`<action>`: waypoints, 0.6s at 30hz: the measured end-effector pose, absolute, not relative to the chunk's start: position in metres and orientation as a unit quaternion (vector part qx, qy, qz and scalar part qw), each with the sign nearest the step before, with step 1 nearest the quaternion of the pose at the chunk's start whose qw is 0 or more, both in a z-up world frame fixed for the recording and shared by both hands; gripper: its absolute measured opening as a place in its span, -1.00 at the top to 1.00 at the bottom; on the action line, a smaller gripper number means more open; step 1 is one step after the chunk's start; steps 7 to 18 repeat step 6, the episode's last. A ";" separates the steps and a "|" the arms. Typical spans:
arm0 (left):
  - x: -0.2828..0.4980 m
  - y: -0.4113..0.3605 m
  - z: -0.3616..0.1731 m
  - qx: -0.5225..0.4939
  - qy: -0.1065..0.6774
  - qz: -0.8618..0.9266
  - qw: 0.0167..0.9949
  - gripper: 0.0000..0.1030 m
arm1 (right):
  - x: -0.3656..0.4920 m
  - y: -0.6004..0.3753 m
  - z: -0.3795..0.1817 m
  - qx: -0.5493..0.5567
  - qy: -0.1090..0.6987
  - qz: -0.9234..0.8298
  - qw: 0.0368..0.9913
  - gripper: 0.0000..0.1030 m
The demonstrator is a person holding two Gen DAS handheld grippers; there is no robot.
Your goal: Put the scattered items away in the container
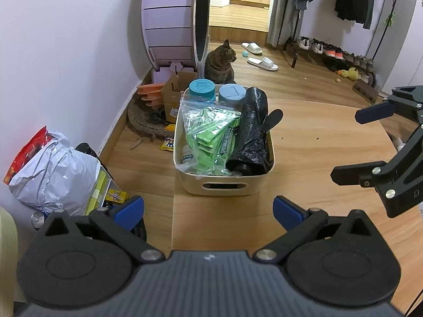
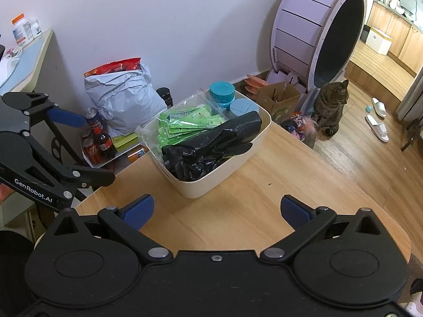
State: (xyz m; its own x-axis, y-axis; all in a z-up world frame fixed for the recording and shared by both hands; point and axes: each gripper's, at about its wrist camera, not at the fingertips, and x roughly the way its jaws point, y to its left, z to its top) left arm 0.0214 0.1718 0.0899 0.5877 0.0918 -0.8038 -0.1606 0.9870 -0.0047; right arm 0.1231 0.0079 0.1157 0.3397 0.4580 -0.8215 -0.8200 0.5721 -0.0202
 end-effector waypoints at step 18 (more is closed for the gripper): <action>0.020 0.172 0.088 -0.037 0.446 0.069 0.891 -1.00 | 0.121 0.009 0.115 -0.226 0.408 0.407 0.785 -1.00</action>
